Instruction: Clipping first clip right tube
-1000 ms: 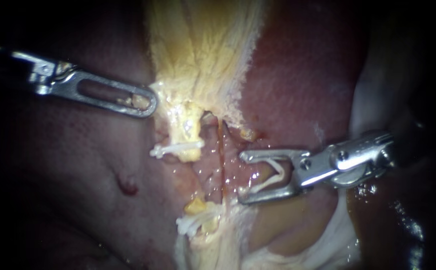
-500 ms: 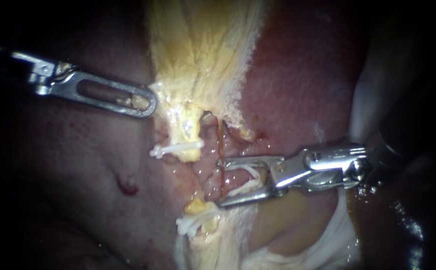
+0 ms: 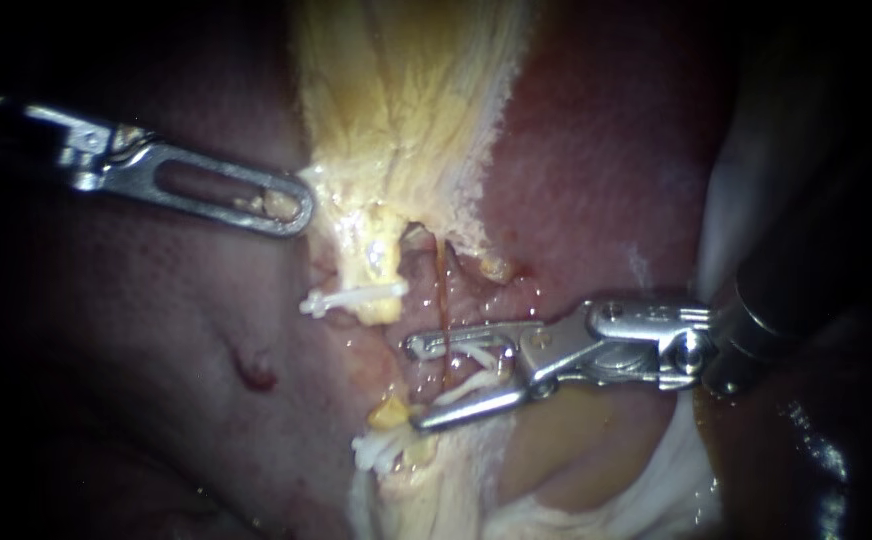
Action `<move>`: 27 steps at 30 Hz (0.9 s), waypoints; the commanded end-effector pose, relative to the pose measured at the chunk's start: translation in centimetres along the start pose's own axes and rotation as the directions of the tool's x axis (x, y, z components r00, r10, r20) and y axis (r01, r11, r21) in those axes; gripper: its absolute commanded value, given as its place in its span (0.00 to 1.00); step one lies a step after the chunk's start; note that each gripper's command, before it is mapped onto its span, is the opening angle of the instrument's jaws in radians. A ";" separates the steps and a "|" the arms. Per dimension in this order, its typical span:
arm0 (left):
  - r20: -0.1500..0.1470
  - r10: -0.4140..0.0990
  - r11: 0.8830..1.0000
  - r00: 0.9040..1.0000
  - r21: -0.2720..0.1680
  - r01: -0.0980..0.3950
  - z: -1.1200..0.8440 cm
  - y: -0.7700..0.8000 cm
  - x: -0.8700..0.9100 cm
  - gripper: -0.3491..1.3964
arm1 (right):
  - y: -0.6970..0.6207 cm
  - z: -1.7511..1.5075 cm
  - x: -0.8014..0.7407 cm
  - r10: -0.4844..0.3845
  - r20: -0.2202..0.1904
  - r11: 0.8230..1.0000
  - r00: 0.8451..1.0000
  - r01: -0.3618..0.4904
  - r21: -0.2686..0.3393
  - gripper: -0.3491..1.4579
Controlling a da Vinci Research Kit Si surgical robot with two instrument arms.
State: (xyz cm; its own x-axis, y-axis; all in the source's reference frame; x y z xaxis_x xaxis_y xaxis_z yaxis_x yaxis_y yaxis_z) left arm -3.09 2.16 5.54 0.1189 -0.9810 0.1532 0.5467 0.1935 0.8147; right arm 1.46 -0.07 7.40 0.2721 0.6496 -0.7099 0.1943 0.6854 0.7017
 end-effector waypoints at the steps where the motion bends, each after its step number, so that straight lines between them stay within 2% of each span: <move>1: 0.000 0.000 1.000 1.000 0.000 0.000 0.00 0.00 0.00 0.00 | -0.01 -0.01 0.01 0.000 0.000 1.000 1.000 0.000 0.000 0.47; 6: -0.001 0.000 1.000 1.000 0.001 0.000 0.00 0.01 0.00 0.00 | -0.10 -0.02 0.04 0.006 -0.010 1.000 1.000 -0.006 0.009 0.47; 10: -0.001 0.000 1.000 1.000 0.001 0.000 0.00 0.01 0.00 0.00 | -0.23 -0.01 0.10 0.024 -0.043 0.999 0.999 -0.023 0.027 0.47; 17: -0.001 0.000 1.000 1.000 0.001 0.000 0.00 0.01 0.00 0.00 | -0.44 0.02 0.25 0.027 -0.063 0.998 0.998 -0.024 0.049 0.47; 27: -0.001 0.000 1.000 1.000 0.001 0.000 0.00 0.02 0.00 0.00 | -0.48 0.02 0.29 0.035 -0.069 0.998 0.997 -0.031 0.054 0.46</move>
State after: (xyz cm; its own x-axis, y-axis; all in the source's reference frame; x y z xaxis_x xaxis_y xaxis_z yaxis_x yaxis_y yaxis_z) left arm -3.08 2.16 5.55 0.1196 -0.9810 0.1530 0.5459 0.1937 0.8151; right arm 1.46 -0.21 6.86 0.2121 0.6932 -0.6888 0.2378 0.6470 0.7244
